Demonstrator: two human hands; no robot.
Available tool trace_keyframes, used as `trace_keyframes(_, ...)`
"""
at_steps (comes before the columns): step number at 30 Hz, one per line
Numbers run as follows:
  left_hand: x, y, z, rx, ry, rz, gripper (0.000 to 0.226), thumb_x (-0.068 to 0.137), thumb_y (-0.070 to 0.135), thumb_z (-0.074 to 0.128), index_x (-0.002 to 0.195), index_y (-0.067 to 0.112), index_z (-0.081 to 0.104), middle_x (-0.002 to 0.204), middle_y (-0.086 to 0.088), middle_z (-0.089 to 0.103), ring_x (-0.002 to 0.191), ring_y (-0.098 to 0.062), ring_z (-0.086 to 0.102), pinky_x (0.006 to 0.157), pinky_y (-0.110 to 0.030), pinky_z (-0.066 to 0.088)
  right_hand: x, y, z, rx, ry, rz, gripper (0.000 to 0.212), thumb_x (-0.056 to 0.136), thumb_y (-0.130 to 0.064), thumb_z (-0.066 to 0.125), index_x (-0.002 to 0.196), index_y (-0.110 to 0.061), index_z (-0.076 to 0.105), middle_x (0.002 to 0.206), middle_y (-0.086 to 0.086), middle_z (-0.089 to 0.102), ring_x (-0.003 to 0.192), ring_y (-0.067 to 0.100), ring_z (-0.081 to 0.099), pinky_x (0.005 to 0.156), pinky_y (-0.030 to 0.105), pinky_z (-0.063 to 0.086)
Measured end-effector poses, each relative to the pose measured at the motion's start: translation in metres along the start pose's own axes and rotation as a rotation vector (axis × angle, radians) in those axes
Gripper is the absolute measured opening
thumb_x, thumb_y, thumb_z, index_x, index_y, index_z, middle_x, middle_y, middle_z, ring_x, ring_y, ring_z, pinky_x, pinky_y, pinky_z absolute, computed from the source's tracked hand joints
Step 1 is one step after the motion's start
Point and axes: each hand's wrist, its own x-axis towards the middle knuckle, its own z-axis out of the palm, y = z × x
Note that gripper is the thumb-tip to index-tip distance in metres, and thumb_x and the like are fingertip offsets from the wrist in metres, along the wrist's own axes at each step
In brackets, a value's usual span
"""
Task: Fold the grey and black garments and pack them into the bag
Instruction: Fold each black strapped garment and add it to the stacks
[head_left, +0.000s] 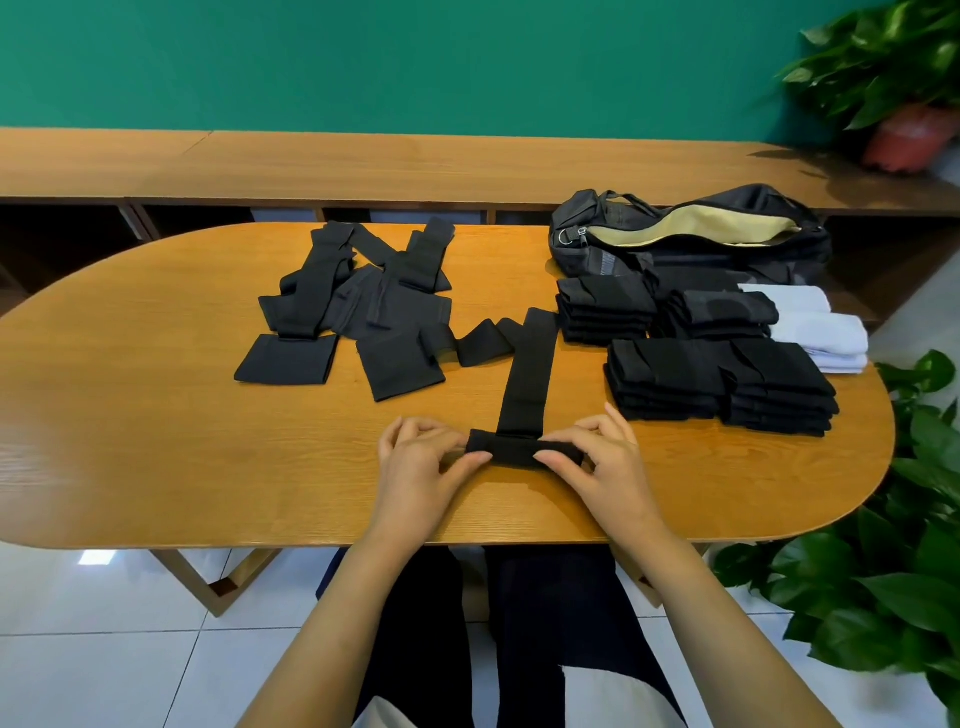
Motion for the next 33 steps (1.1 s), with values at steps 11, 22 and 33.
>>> trace_keyframes(11, 0.009, 0.007, 0.009, 0.012, 0.058, -0.083, 0.013, 0.089, 0.037, 0.063, 0.093, 0.025, 0.067, 0.088, 0.018, 0.055, 0.097, -0.003, 0.041, 0.106, -0.035, 0.023, 0.002, -0.004, -0.009, -0.229, -0.006, 0.168, 0.015, 0.093, -0.037, 0.058, 0.095, -0.023, 0.064, 0.09, -0.007, 0.05, 0.09, 0.018, 0.05, 0.07, 0.028, 0.04)
trace_keyframes(22, 0.05, 0.012, 0.02, 0.101, 0.131, -0.173, 0.04, 0.09, 0.044, 0.062, 0.126, 0.028, 0.058, 0.082, 0.014, 0.064, 0.099, -0.01, 0.052, 0.099, -0.033, 0.026, 0.04, -0.02, -0.004, -0.404, -0.103, 0.317, 0.061, 0.097, -0.034, 0.055, 0.15, -0.021, 0.026, 0.11, 0.008, 0.058, 0.098, 0.019, 0.056, 0.077, 0.032, 0.053)
trace_keyframes(33, 0.124, -0.008, 0.018, 0.504, -0.387, 0.271, 0.045, 0.106, 0.034, 0.024, 0.15, 0.028, 0.032, 0.157, 0.012, 0.027, 0.149, -0.012, 0.008, 0.118, -0.051, -0.008, 0.056, -0.016, 0.018, -0.542, -0.339, 0.088, 0.055, 0.103, -0.045, 0.029, 0.151, -0.017, 0.031, 0.157, 0.002, 0.031, 0.148, 0.023, 0.018, 0.12, 0.04, 0.007)
